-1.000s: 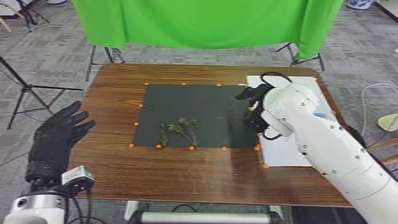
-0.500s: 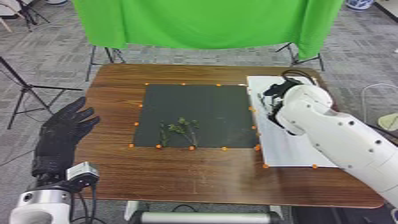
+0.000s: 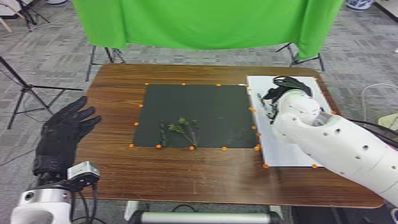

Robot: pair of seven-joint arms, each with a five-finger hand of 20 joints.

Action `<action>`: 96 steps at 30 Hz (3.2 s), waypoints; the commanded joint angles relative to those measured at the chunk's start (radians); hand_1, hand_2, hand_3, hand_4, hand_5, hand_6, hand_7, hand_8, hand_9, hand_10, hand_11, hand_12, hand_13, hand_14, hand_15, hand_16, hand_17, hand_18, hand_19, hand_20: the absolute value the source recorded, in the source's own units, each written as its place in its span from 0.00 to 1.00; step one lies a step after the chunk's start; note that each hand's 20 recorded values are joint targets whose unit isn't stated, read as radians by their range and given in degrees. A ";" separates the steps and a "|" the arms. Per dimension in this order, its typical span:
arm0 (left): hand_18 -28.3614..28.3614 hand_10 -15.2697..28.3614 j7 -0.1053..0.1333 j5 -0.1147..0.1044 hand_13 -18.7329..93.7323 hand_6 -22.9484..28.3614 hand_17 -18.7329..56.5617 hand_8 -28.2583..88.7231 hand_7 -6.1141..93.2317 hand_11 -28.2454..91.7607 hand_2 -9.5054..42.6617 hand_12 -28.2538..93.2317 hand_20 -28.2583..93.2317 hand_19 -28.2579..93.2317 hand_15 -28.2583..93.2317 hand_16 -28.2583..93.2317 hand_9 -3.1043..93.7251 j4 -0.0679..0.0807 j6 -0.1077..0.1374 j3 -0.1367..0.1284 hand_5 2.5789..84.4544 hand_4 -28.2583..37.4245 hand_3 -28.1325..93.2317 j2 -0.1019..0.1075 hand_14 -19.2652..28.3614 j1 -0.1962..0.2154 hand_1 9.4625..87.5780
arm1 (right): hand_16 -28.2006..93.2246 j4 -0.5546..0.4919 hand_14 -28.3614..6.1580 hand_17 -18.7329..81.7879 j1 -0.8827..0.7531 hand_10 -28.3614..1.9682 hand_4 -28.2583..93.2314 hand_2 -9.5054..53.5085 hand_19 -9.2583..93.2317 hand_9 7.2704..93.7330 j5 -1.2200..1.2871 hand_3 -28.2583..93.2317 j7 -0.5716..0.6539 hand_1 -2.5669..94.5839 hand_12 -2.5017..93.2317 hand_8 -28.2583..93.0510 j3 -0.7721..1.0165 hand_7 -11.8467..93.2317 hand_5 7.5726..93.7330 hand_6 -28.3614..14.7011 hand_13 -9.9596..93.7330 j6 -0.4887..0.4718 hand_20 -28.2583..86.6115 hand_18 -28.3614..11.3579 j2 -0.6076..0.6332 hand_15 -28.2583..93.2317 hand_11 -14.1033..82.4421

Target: Arrange flowers

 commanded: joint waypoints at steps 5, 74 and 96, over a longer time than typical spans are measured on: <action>0.91 0.77 -0.003 0.001 0.39 0.62 0.11 0.14 0.23 0.45 0.31 0.30 0.22 0.70 0.62 0.16 0.37 0.006 -0.008 0.005 0.41 0.09 0.91 -0.005 0.92 -0.004 0.20 | 0.35 0.029 0.43 0.60 -0.004 0.25 0.03 0.13 1.00 0.72 0.030 0.89 0.005 0.25 0.21 0.13 0.024 0.25 0.56 0.49 0.80 -0.079 0.26 0.05 -0.047 0.91 0.64; 0.91 0.77 -0.023 0.007 0.39 0.62 0.12 0.14 0.22 0.44 0.33 0.30 0.22 0.70 0.61 0.16 0.37 0.002 -0.011 0.001 0.41 0.09 0.90 -0.019 0.92 0.001 0.20 | 0.39 0.065 0.44 0.44 0.193 0.45 0.00 0.00 0.94 0.77 -0.097 0.89 -0.044 0.55 0.36 0.28 -0.261 0.29 0.95 0.62 0.76 0.062 0.35 0.14 0.006 1.00 0.80; 0.90 0.77 0.009 -0.008 0.40 0.62 0.12 0.15 0.22 0.44 0.34 0.31 0.22 0.70 0.61 0.16 0.37 -0.006 0.021 0.010 0.40 0.09 0.90 0.001 0.92 0.020 0.19 | 0.37 0.081 0.35 0.38 0.095 0.28 0.00 0.00 0.90 0.63 -0.017 0.94 -0.048 0.39 0.26 0.13 -0.042 0.31 0.72 0.55 0.68 -0.190 0.41 0.10 -0.074 1.00 0.85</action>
